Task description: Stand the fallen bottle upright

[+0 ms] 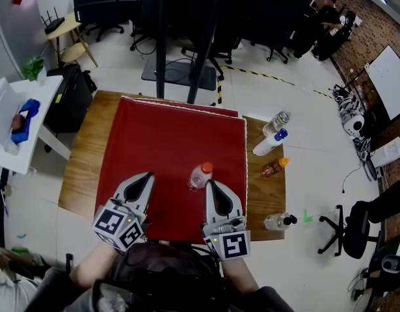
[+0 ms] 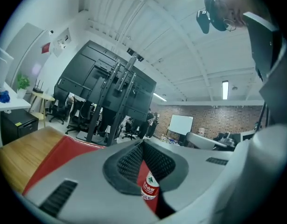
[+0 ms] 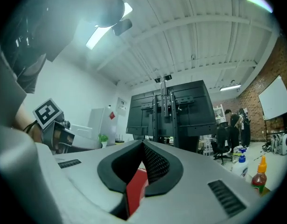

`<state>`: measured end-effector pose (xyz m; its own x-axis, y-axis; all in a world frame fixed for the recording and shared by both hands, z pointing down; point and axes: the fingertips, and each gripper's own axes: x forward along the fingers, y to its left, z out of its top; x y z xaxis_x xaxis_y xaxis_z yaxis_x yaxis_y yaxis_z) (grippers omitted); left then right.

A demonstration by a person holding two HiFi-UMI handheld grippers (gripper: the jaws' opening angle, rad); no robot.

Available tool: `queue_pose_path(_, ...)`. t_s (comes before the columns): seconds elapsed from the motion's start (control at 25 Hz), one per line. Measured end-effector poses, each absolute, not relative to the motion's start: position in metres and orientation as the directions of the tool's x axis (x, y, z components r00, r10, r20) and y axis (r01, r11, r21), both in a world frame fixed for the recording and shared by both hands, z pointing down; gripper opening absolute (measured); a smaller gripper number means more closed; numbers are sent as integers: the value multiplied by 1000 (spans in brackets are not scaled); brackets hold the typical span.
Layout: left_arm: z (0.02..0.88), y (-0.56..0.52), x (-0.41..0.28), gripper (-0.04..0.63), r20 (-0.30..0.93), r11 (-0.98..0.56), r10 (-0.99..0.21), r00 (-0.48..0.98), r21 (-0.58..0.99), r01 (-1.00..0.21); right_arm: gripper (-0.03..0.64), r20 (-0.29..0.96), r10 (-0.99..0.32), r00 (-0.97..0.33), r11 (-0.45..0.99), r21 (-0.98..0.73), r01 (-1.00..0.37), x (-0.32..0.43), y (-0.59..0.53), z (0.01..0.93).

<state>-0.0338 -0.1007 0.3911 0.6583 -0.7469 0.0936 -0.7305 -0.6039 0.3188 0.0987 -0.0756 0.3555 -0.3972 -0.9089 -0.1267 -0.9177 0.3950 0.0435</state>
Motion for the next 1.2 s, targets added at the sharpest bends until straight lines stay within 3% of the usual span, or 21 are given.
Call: queue_pose_path(1.2,408,-100,-27,29,141,-579,-762,632,290,-762,-9,67,-858,-509,512,67,-856,86,-81,399)
